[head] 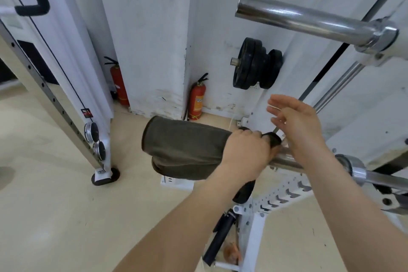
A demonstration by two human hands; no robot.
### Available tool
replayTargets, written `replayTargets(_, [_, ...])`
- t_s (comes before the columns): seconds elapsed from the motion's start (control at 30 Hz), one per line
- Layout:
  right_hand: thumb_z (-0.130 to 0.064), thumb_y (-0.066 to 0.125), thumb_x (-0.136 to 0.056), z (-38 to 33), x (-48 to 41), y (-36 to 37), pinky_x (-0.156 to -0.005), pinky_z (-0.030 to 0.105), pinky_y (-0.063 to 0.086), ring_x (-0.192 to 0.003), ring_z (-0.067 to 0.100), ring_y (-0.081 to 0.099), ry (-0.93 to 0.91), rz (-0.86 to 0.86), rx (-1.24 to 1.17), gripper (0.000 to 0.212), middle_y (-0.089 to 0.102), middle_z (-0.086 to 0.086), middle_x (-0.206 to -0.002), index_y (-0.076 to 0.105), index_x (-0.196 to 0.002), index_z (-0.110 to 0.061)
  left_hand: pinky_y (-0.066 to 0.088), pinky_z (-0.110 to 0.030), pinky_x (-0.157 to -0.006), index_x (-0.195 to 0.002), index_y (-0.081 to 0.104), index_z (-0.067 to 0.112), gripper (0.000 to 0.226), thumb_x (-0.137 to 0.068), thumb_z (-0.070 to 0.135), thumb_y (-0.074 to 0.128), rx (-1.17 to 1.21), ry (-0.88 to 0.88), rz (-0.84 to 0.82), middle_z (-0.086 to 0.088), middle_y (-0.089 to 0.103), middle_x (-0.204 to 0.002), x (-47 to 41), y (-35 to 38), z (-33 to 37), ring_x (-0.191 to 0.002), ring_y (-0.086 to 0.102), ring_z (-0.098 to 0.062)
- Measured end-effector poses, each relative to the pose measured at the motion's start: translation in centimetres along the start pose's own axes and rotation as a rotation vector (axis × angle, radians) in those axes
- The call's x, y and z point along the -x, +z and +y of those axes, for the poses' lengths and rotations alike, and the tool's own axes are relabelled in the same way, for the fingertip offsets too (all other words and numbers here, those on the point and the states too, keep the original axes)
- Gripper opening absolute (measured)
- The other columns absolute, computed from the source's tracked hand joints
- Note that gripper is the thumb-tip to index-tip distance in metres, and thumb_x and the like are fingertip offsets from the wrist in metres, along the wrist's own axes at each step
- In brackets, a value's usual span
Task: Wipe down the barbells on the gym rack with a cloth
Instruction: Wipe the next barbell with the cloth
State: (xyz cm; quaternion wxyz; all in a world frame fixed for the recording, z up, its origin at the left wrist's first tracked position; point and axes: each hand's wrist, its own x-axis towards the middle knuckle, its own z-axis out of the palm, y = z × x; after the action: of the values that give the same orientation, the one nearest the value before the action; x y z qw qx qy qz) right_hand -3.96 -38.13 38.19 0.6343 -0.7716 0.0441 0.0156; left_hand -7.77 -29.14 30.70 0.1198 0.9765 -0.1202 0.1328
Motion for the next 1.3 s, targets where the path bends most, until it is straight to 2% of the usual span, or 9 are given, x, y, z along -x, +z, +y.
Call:
replayTargets(0.2, [-0.006, 0.049, -0.090, -0.4, 0.0, -4.1, -0.104, 0.037, 0.042, -0.114, 0.007, 0.057, -0.101, -0.110, 0.294, 0.039, 0.062, -0.010, -0.123, 0.063, -0.120, -0.026, 0.049, -0.036, -0.071, -0.088, 0.061, 0.017, 0.022, -0.096, 0.035, 0.050, 0.685, 0.125, -0.072, 0.003, 0.061, -0.080, 2.5, -5.6, 1.0, -0.074, 0.056, -0.012])
replayTargets(0.37, [-0.076, 0.045, -0.080, 1.2, 3.1, 6.9, -0.102, 0.044, 0.040, -0.130, 0.020, 0.042, -0.453, -0.512, 1.087, 0.076, 0.042, -0.006, -0.146, 0.031, -0.143, -0.037, 0.047, -0.040, -0.094, -0.118, 0.063, 0.028, 0.028, -0.093, 0.022, 0.054, 0.504, -0.614, 0.403, 0.003, 0.061, -0.113, 9.7, -5.3, -11.9, -0.103, 0.055, -0.014])
replayTargets(0.53, [-0.076, 0.036, -0.083, 4.2, 3.8, 13.3, -0.069, 0.036, 0.040, -0.096, 0.026, 0.061, -0.738, -0.423, 1.316, 0.066, 0.062, 0.004, -0.110, 0.045, -0.124, -0.026, 0.035, -0.019, -0.078, -0.108, 0.063, 0.027, 0.025, -0.100, 0.032, 0.039, 0.449, -0.541, 0.289, 0.002, 0.062, -0.103, 9.0, -2.5, -14.9, -0.093, 0.048, -0.006])
replayTargets(0.6, [-0.080, 0.030, -0.081, 4.9, 2.5, 9.9, -0.063, 0.033, 0.042, -0.086, 0.023, 0.063, -0.805, -0.393, 1.318, 0.066, 0.064, -0.001, -0.102, 0.047, -0.115, -0.027, 0.042, -0.026, -0.071, -0.091, 0.056, 0.033, 0.025, -0.102, 0.034, 0.034, 0.549, -0.573, 0.311, 0.001, 0.060, -0.087, 8.4, -2.3, -14.8, -0.079, 0.053, -0.014])
replayTargets(0.77, [-0.090, 0.011, -0.070, 6.5, 0.0, -2.8, -0.062, 0.031, 0.052, -0.073, 0.012, 0.061, -0.699, -0.336, 1.440, 0.081, 0.063, -0.012, -0.087, 0.049, -0.111, -0.031, 0.041, -0.038, -0.065, -0.078, 0.051, 0.006, 0.034, -0.098, 0.024, 0.028, 0.553, -0.780, 0.077, -0.010, 0.053, -0.074, 6.2, -4.3, -14.8, -0.075, 0.054, -0.033])
replayTargets(0.9, [-0.090, 0.034, -0.067, 6.6, 0.1, -5.2, -0.060, 0.029, 0.045, -0.074, 0.011, 0.058, -0.606, -0.323, 1.452, 0.072, 0.061, -0.012, -0.088, 0.050, -0.106, -0.031, 0.037, -0.030, -0.052, -0.075, 0.048, 0.005, 0.037, -0.100, 0.022, 0.026, 0.510, -0.941, -0.169, -0.016, 0.055, -0.074, 4.6, -6.8, -13.9, -0.054, 0.049, -0.026])
replayTargets(1.07, [-0.072, 0.057, -0.074, 6.6, 1.7, 2.7, -0.077, 0.036, 0.045, -0.090, 0.020, 0.061, -0.742, -0.311, 1.430, 0.064, 0.063, 0.000, -0.107, 0.048, -0.115, -0.024, 0.041, -0.021, -0.063, -0.094, 0.060, 0.013, 0.025, -0.101, 0.017, 0.037, 0.827, -0.781, 0.175, 0.004, 0.052, -0.082, 7.8, -5.8, -13.0, -0.072, 0.047, -0.012])
replayTargets(1.17, [-0.071, 0.059, -0.074, 6.1, 2.4, 5.4, -0.089, 0.041, 0.042, -0.110, 0.023, 0.055, -0.818, -0.408, 1.311, 0.083, 0.055, 0.002, -0.127, 0.038, -0.137, -0.021, 0.043, -0.027, -0.081, -0.089, 0.065, 0.023, 0.033, -0.083, -0.005, 0.048, 0.427, -0.639, 0.173, 0.008, 0.058, -0.097, 7.8, -6.3, -12.5, -0.084, 0.052, -0.013])
replayTargets(1.3, [-0.069, 0.059, -0.075, 7.6, 1.8, 0.7, -0.094, 0.042, 0.040, -0.114, 0.025, 0.053, -0.839, -0.367, 1.421, 0.093, 0.053, 0.004, -0.127, 0.026, -0.147, -0.020, 0.041, -0.038, -0.090, -0.103, 0.066, 0.021, 0.024, -0.088, 0.017, 0.047, 0.131, -0.389, 0.110, -0.001, 0.065, -0.112, 3.6, -4.9, -7.4, -0.103, 0.057, -0.026])
